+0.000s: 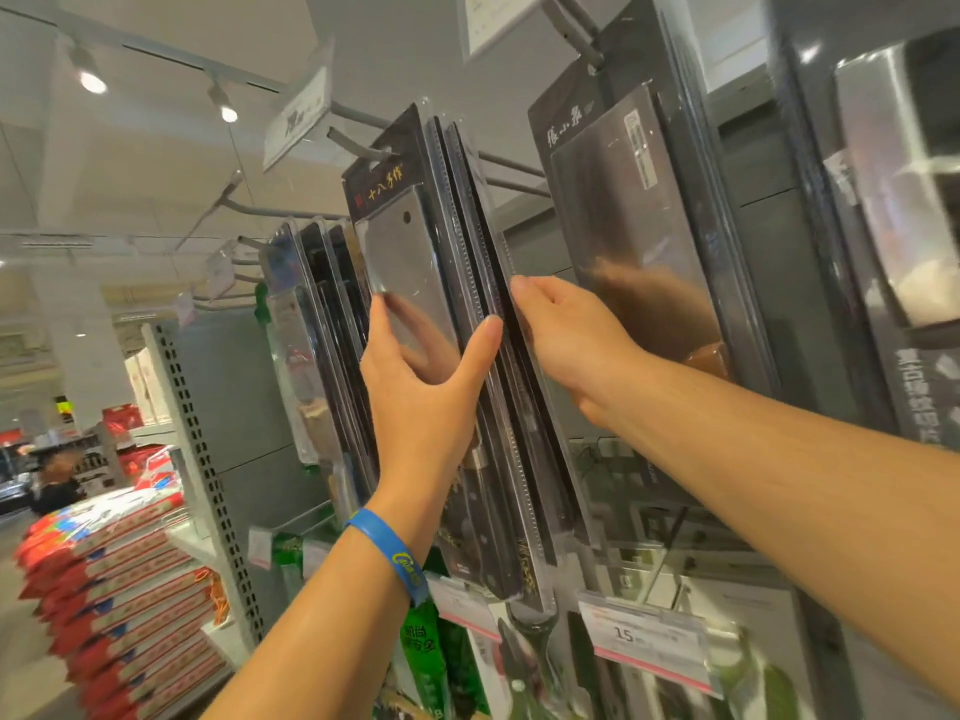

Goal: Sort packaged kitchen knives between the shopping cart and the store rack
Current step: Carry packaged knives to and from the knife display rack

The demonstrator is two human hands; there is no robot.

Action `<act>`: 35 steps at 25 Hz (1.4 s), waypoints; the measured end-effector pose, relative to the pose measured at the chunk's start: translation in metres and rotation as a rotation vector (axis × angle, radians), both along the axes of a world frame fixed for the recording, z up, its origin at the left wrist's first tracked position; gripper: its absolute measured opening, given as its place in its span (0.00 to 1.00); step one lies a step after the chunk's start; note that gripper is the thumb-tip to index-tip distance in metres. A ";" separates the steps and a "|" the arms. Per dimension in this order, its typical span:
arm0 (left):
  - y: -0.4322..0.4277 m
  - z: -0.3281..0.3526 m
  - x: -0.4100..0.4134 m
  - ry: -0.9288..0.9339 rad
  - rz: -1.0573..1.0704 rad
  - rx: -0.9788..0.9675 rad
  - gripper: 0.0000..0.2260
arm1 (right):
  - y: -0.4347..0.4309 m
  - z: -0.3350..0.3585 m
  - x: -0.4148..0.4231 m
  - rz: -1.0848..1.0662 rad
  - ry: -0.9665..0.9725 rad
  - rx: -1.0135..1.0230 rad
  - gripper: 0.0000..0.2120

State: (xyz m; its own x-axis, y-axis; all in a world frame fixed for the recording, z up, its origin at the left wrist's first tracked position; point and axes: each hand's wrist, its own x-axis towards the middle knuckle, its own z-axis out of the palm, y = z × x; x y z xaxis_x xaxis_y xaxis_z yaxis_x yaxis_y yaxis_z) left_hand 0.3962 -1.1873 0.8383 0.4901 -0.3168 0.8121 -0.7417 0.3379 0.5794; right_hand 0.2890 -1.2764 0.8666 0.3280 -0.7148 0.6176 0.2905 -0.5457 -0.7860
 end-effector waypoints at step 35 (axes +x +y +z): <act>-0.095 -0.005 -0.359 0.120 -1.116 0.329 0.27 | 0.078 -0.020 -0.432 -0.985 0.401 0.045 0.05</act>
State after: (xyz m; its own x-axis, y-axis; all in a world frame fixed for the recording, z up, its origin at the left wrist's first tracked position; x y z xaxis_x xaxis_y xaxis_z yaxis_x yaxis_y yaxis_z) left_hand 0.0368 -1.2824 0.8329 -0.1249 -0.8067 0.5777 -0.0625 0.5875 0.8068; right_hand -0.1426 -1.1983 0.8463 -0.2338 -0.7954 0.5592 -0.5477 -0.3674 -0.7517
